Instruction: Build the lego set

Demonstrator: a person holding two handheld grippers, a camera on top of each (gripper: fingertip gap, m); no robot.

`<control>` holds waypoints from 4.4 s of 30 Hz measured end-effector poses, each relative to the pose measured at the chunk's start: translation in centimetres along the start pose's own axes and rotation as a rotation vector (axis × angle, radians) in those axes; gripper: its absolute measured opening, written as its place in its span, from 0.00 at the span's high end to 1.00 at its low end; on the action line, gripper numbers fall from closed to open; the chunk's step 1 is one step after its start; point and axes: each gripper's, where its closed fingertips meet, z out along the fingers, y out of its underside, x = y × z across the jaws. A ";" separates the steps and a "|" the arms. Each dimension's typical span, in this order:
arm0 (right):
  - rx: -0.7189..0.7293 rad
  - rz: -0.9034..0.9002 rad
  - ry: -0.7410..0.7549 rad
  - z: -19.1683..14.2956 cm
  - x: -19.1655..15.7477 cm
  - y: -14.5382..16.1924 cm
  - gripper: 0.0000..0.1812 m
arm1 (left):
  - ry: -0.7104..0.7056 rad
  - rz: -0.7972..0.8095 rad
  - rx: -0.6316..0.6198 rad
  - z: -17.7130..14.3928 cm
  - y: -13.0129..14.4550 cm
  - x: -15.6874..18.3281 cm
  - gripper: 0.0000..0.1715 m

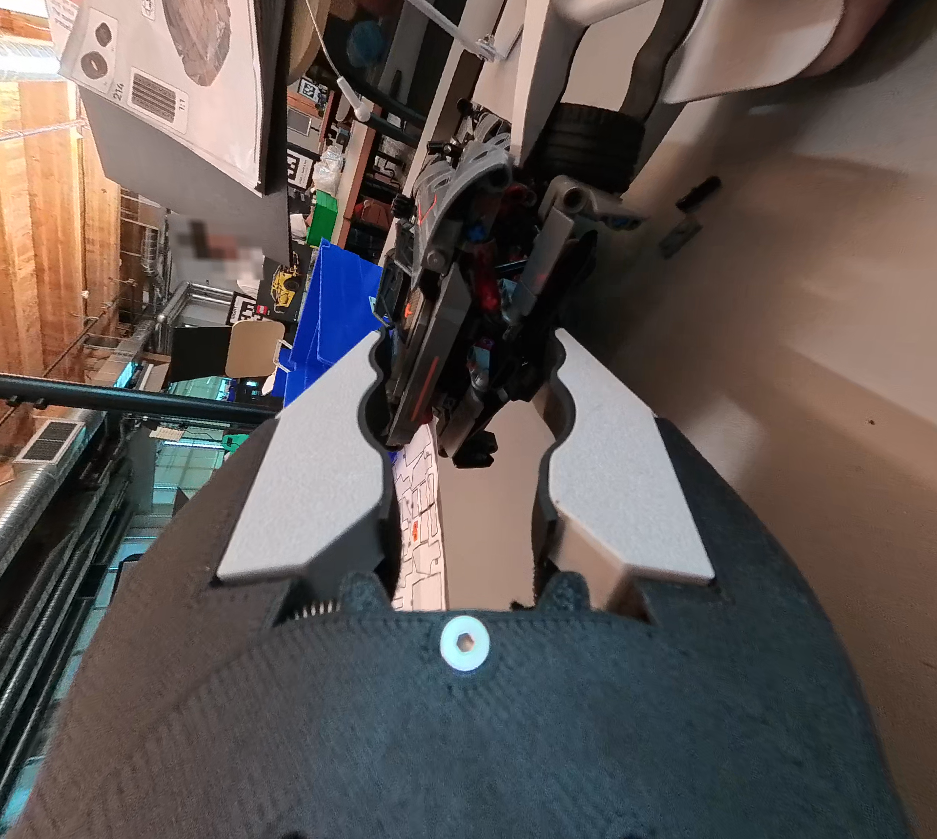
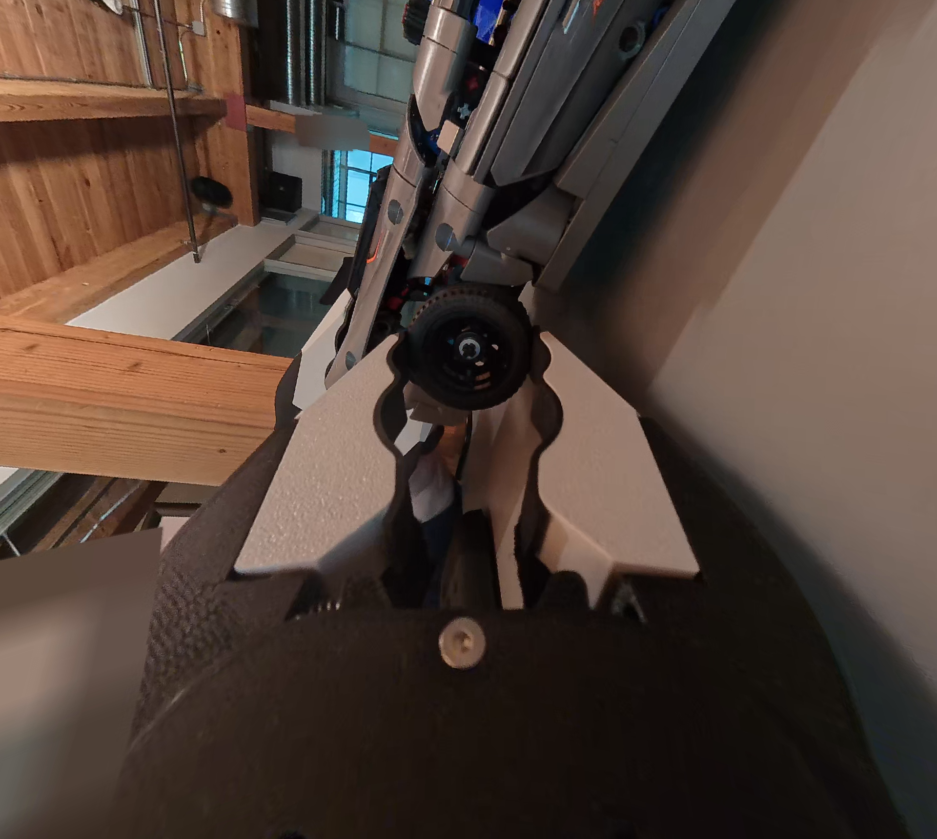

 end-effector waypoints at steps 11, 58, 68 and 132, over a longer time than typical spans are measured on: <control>0.004 0.015 0.024 0.3 0.3 0.1 0.75 | 0.005 -0.006 -0.007 0.3 0.3 0.1 0.66; -0.344 -0.873 0.561 -1.5 2.5 -1.0 0.65 | -0.008 -0.035 -0.024 -0.1 2.1 0.0 0.66; -0.315 -0.940 0.717 0.6 4.6 -2.6 0.57 | 0.002 -0.042 -0.033 -0.1 1.9 -0.3 0.66; -0.246 -1.183 0.557 9.3 -4.6 -5.8 0.80 | 0.116 -0.979 0.057 -1.1 8.4 -3.7 0.71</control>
